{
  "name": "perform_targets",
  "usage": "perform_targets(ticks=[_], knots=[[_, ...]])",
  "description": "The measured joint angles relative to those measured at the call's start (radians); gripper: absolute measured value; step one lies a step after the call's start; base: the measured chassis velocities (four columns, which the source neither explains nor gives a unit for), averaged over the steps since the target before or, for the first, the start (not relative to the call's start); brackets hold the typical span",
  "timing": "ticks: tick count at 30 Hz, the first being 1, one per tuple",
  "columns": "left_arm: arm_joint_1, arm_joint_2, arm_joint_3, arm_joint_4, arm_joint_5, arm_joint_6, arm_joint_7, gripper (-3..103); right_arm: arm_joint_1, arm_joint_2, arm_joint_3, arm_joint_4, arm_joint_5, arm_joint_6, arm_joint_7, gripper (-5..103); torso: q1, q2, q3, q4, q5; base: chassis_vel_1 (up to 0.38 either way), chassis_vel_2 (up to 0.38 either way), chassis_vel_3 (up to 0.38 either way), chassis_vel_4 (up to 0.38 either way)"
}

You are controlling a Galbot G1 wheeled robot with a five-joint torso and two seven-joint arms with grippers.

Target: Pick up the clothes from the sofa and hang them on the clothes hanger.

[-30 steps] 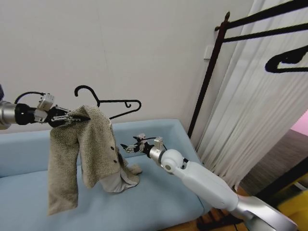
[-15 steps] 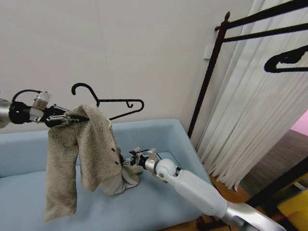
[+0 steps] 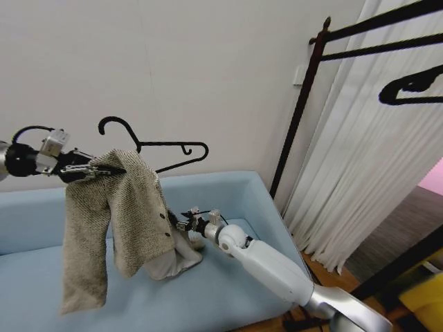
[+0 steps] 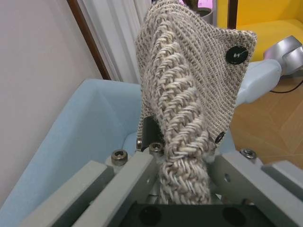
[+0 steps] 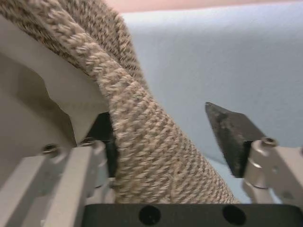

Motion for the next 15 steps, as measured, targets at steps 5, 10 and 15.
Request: perform_targets(ticks=[5,10,15], knots=[[-0.002,-0.008,0.000,-0.001,0.000,-0.001,0.003,3,0.000,0.009,0.016,0.001,-0.005,0.015,0.041,39,0.000,0.000,0.000,0.0001,0.0001,0.000,0.000,0.000,0.000],[-0.006,-0.016,0.001,0.002,0.003,-0.004,0.012,3,0.005,0.005,0.042,0.013,-0.018,0.026,0.083,18,0.000,0.000,0.000,0.0001,0.0001,0.000,0.000,0.000,0.000],[-0.008,-0.026,0.003,0.005,0.005,-0.006,0.014,3,0.011,-0.011,0.096,0.038,-0.075,0.030,0.128,3,0.000,0.000,0.000,0.0001,0.0002,0.000,0.000,0.000,0.000]])
